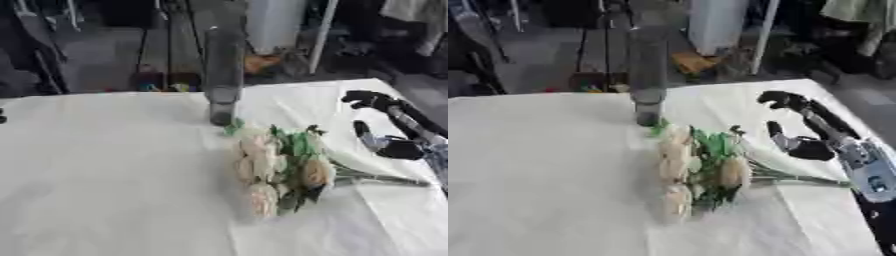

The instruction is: Arrange flowers into the vase.

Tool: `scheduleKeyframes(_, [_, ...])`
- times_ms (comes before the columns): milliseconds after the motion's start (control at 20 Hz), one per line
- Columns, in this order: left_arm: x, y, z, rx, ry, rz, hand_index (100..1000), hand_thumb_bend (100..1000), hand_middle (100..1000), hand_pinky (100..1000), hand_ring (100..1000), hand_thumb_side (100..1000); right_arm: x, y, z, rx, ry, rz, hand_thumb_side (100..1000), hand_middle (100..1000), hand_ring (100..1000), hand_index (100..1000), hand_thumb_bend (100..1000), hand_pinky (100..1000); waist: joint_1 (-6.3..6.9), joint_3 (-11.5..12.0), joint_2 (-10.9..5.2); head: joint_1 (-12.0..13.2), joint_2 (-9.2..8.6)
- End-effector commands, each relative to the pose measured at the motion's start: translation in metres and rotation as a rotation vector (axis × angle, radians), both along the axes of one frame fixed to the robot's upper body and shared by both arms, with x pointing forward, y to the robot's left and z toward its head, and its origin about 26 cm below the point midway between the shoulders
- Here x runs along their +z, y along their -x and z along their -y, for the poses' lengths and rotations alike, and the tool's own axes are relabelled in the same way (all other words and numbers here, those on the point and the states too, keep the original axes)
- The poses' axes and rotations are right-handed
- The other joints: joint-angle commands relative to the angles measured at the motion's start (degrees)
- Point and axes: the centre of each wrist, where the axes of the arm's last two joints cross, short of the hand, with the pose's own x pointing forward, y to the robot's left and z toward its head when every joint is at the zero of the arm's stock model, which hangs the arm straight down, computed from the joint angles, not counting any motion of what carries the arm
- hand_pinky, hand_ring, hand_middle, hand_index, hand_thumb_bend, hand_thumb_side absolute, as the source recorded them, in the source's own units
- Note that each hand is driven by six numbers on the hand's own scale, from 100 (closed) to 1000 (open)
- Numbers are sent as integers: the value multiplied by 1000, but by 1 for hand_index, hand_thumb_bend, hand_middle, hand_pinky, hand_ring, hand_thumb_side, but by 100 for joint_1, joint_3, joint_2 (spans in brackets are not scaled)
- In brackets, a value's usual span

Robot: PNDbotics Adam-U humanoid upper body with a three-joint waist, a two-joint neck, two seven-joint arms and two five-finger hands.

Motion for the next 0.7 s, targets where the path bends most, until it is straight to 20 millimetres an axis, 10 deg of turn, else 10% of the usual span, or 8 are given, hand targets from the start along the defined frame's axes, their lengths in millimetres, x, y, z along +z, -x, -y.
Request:
scheduleKeyframes(50, [8, -1, -1, -11, -21, 19, 680, 712, 673, 591, 593, 616, 11, 0, 8, 120, 135, 29, 457, 846, 986, 954, 120, 833, -1, -4, -55, 12, 37])
scheduleKeyframes(700, [5, -1, -1, -18, -23, 7, 679, 710, 674, 591, 592, 619, -2, 4, 5, 166, 220, -38, 388, 851, 999, 956, 291, 836, 10, -1, -53, 19, 44])
